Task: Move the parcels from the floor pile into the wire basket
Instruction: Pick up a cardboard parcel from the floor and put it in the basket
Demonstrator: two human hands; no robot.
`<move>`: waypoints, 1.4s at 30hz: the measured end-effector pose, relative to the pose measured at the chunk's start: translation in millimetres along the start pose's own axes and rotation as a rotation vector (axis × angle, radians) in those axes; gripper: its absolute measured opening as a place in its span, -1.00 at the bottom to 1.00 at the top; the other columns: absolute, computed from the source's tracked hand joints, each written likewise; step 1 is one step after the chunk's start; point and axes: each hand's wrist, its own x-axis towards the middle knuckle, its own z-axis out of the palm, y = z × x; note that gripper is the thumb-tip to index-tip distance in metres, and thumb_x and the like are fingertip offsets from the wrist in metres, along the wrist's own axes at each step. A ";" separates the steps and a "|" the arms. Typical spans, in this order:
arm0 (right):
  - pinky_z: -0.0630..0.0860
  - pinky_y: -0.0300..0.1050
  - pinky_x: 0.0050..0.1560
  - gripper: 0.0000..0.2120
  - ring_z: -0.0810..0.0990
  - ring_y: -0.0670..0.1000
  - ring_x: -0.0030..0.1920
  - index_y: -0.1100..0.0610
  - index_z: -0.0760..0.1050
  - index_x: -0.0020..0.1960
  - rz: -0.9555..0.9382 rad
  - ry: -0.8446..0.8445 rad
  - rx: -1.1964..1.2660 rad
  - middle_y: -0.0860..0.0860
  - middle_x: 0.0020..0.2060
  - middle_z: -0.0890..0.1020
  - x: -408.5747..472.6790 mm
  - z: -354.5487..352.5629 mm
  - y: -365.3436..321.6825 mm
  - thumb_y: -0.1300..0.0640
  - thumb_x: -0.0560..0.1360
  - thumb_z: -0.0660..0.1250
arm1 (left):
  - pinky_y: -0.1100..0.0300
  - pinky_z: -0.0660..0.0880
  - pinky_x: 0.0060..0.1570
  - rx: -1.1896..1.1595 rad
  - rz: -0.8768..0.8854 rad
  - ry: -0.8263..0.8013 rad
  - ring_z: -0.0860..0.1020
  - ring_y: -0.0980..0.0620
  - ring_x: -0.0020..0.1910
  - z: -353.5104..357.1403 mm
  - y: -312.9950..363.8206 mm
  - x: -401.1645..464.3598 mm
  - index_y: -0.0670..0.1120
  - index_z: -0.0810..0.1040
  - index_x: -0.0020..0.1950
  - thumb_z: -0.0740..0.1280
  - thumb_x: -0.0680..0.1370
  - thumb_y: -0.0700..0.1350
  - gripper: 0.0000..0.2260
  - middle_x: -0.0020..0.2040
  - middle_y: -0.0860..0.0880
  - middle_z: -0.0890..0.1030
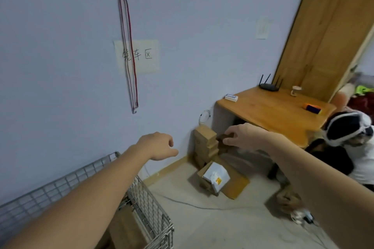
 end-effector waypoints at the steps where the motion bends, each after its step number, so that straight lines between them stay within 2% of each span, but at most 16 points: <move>1: 0.57 -0.08 0.08 -0.49 0.59 -0.04 -0.01 0.00 0.45 0.45 0.000 0.000 0.003 -0.03 0.15 0.64 8.4 -0.8 13.7 -0.28 0.63 0.24 | 0.01 0.54 0.16 0.002 0.010 0.000 0.58 -0.03 0.15 -1.4 12.1 14.9 0.13 0.51 0.37 0.25 0.52 0.34 -0.50 0.27 0.05 0.60; 3: 0.60 -0.04 0.15 -0.51 0.62 -0.03 0.02 0.01 0.47 0.43 0.010 -0.008 0.023 -0.03 0.14 0.65 27.9 -1.2 39.0 -0.26 0.64 0.24 | 0.02 0.54 0.14 0.013 0.029 -0.005 0.58 -0.03 0.15 -3.8 32.8 46.5 0.13 0.51 0.37 0.25 0.52 0.32 -0.51 0.26 0.06 0.60; 6: 0.59 -0.08 0.16 -0.51 0.62 -0.03 0.06 0.00 0.43 0.49 0.021 -0.030 0.039 -0.03 0.18 0.65 65.7 1.1 76.4 -0.23 0.65 0.24 | 0.04 0.53 0.11 0.034 0.056 -0.002 0.57 -0.02 0.14 -5.3 55.7 100.2 0.12 0.52 0.37 0.25 0.54 0.30 -0.53 0.25 0.06 0.60; 14: 0.58 -0.04 0.19 -0.44 0.62 0.04 0.17 -0.05 0.38 0.52 0.108 -0.062 0.016 -0.01 0.25 0.62 172.6 -18.7 181.8 -0.31 0.62 0.22 | 0.04 0.53 0.12 0.069 0.102 -0.077 0.57 -0.03 0.12 -7.2 107.6 262.0 0.10 0.52 0.35 0.25 0.57 0.26 -0.58 0.24 0.02 0.61; 20: 0.59 0.01 0.20 -0.44 0.62 0.04 0.15 -0.06 0.38 0.52 0.123 -0.110 0.059 -0.01 0.23 0.64 256.9 -21.6 251.3 -0.31 0.62 0.22 | 0.04 0.53 0.10 0.094 0.114 -0.157 0.58 -0.05 0.15 3.3 143.1 364.6 0.11 0.53 0.37 0.24 0.57 0.29 -0.55 0.26 0.01 0.61; 26: 0.55 -0.04 0.20 -0.41 0.60 0.04 0.22 -0.03 0.35 0.55 0.041 -0.190 0.040 0.01 0.31 0.61 370.0 -17.8 317.8 -0.30 0.62 0.21 | 0.07 0.50 0.10 0.046 0.003 -0.188 0.57 -0.04 0.16 16.6 159.9 460.3 0.11 0.52 0.35 0.25 0.58 0.28 -0.58 0.26 0.01 0.59; 30: 0.55 0.03 0.26 -0.40 0.60 0.07 0.24 -0.02 0.37 0.55 -0.034 -0.240 0.027 0.01 0.34 0.60 452.4 -20.1 348.2 -0.30 0.62 0.22 | 0.07 0.52 0.13 -0.041 -0.117 -0.203 0.56 -0.03 0.10 25.2 164.6 508.0 0.10 0.53 0.32 0.26 0.59 0.28 -0.60 0.22 -0.01 0.60; 35: 0.57 0.06 0.28 -0.41 0.61 0.10 0.25 0.03 0.37 0.56 -0.125 -0.312 0.002 0.07 0.33 0.60 543.1 -11.9 363.0 -0.26 0.64 0.21 | 0.07 0.52 0.16 -0.106 -0.270 -0.240 0.58 -0.06 0.21 46.7 151.5 554.0 0.17 0.54 0.31 0.22 0.57 0.34 -0.59 0.26 0.03 0.60; 39: 0.56 0.03 0.26 -0.42 0.60 0.09 0.25 0.05 0.39 0.53 -0.171 -0.404 -0.022 0.07 0.32 0.61 607.5 10.5 360.5 -0.27 0.64 0.21 | 0.09 0.46 0.10 -0.090 -0.313 -0.323 0.57 -0.09 0.25 67.0 128.6 593.3 0.13 0.52 0.34 0.24 0.59 0.25 -0.62 0.32 -0.03 0.57; 42: 0.55 0.02 0.27 -0.40 0.59 0.08 0.27 0.04 0.37 0.54 -0.176 -0.448 -0.034 0.04 0.34 0.59 654.6 31.6 359.5 -0.28 0.63 0.21 | 0.07 0.48 0.18 -0.062 -0.311 -0.366 0.56 -0.12 0.29 83.7 109.7 634.2 0.09 0.52 0.35 0.24 0.60 0.23 -0.61 0.34 -0.06 0.57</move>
